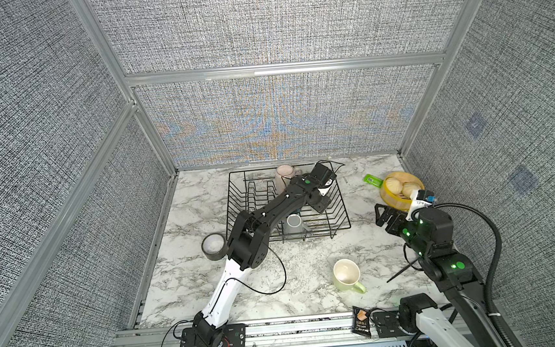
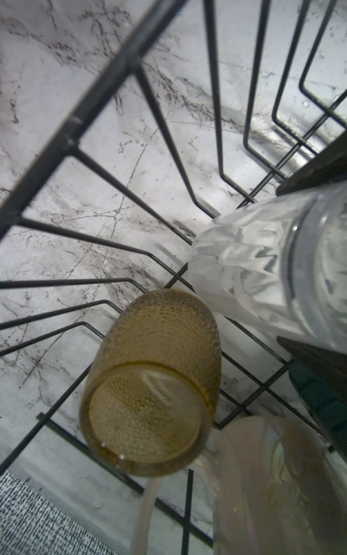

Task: Load cups into a dish rack
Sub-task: Place the cup upside down at the dish rack.

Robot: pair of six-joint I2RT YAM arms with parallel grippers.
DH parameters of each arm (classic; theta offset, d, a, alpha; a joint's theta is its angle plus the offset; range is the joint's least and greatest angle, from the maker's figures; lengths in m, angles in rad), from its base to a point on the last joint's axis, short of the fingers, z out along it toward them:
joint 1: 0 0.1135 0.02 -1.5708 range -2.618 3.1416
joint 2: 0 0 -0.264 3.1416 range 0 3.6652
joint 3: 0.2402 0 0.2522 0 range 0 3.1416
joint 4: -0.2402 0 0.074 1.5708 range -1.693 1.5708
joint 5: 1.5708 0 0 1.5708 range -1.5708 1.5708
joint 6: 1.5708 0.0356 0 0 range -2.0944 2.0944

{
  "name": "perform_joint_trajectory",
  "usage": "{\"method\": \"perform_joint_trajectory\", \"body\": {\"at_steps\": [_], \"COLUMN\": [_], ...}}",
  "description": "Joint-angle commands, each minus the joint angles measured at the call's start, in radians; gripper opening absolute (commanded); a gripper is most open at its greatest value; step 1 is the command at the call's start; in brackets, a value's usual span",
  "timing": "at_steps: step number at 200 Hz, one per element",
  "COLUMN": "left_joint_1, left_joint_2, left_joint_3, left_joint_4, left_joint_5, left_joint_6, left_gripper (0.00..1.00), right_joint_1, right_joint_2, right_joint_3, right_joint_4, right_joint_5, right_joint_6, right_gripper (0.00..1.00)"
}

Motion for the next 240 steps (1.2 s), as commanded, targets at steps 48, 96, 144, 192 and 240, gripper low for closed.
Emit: {"method": "perform_joint_trajectory", "body": {"at_steps": [48,96,144,192,240], "left_joint_1": [0.000,-0.001,-0.003,-0.003,-0.004], "left_joint_2": [-0.049,-0.035,-0.138,-0.216,-0.412], "left_joint_3": [-0.061,-0.030,-0.136,-0.194,-0.351], "left_joint_4": [0.044,0.026,0.140,0.217,0.305], "left_joint_5": [0.007,-0.033,-0.016,-0.055,-0.058], "left_joint_6": [-0.008,-0.011,-0.004,-0.039,-0.101], "left_gripper": [0.76,0.78,0.76,0.75,0.75], "right_joint_1": [-0.001,-0.001,-0.001,-0.001,0.014], "right_joint_2": [0.005,0.010,0.093,0.187,0.199], "right_joint_3": [0.002,0.013,0.113,0.195,0.179], "right_joint_4": [-0.033,-0.051,-0.153,-0.295,-0.425], "right_joint_5": [-0.033,-0.051,-0.232,-0.359,-0.594], "right_joint_6": [0.004,-0.001,-0.138,-0.211,-0.199], "right_gripper": [0.99,0.99,0.99,0.99,0.89]}}
